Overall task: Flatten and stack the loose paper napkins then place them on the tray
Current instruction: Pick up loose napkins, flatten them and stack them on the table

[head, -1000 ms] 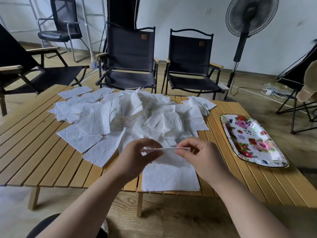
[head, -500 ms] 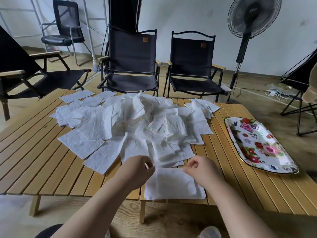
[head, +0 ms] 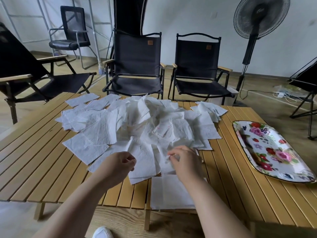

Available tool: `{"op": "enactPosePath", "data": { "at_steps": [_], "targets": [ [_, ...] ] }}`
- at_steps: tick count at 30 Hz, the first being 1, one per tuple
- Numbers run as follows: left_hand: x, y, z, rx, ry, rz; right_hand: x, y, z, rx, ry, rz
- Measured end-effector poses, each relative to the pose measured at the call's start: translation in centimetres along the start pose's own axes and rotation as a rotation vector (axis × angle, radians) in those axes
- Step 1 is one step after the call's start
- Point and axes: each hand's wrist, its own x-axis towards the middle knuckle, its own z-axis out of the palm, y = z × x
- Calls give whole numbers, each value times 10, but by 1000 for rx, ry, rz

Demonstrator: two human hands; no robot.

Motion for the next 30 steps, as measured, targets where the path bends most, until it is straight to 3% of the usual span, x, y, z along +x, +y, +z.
{"op": "enactPosePath", "data": {
  "at_steps": [5, 9, 12, 15, 17, 22, 26, 30],
  "targets": [
    [2, 9, 6, -64, 11, 45, -13, -4, -30, 385, 112, -45],
    [3, 22, 20, -75, -19, 130, -34, -11, -62, 764, 76, 78],
    [-1, 34, 28, -249, -173, 151, -46, -10, -73, 912, 100, 202],
    [-6, 46, 30, -544, -371, 138, -50, -3, -77, 975, 80, 335],
    [-11, 51, 30, -521, -398, 115, -50, 2, -78, 1003, 72, 388],
    [-14, 52, 30, -604, -329, 58, -45, 4, -78, 1078, 29, 414],
    [-14, 52, 25, -779, -222, 1, -44, 3, -73, 863, -122, 338],
    [-14, 51, 23, -768, -162, -8, -44, 10, -70, 711, -122, 158]
  ]
}}
